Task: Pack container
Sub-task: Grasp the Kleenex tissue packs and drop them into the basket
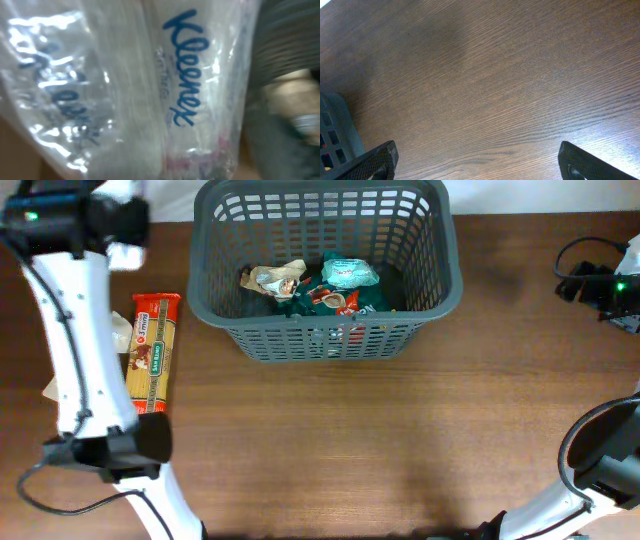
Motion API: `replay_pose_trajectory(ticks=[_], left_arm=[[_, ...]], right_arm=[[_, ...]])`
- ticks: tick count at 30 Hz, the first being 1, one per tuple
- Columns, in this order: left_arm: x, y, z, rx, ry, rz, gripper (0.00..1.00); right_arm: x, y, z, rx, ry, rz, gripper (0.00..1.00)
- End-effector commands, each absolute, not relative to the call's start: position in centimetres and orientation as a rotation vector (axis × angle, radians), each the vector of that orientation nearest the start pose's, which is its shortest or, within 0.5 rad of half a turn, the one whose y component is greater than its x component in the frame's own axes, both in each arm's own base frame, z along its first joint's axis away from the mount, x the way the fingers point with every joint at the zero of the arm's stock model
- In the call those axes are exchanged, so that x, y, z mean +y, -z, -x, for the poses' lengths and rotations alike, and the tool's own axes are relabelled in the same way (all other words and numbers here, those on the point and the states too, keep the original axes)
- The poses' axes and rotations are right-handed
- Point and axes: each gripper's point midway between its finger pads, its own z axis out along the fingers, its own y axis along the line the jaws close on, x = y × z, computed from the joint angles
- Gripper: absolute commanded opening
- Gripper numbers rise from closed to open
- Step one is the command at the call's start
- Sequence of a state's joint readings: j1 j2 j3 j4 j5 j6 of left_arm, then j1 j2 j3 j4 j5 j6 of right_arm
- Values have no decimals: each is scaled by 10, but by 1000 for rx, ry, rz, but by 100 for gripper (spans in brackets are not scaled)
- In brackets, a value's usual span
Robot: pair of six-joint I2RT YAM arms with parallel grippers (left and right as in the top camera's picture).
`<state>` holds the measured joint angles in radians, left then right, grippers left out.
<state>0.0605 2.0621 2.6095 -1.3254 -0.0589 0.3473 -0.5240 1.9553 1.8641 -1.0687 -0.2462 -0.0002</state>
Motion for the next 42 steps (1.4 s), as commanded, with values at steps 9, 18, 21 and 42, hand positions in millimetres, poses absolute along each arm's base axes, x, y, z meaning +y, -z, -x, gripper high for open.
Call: replay_pose_trajectory(ticks=[9,18,21,42], left_arm=[[-166,-324,-473,1952,-297,-1496,2],[-190,-215,-479,2042,-224,-1813,2],[-180,-189,-479,2118,-262,-1862,17],[72,-401,-389,2298,-578,-454,99]], right_arm=[[-194,-183,-423,2586,-179,-618,99],[-194,-183,-423,2586,-179,-618,99],[-194,-183,-423,2586,-179,-618,99],[-194,-183,-423,2586,-179,-618,99]])
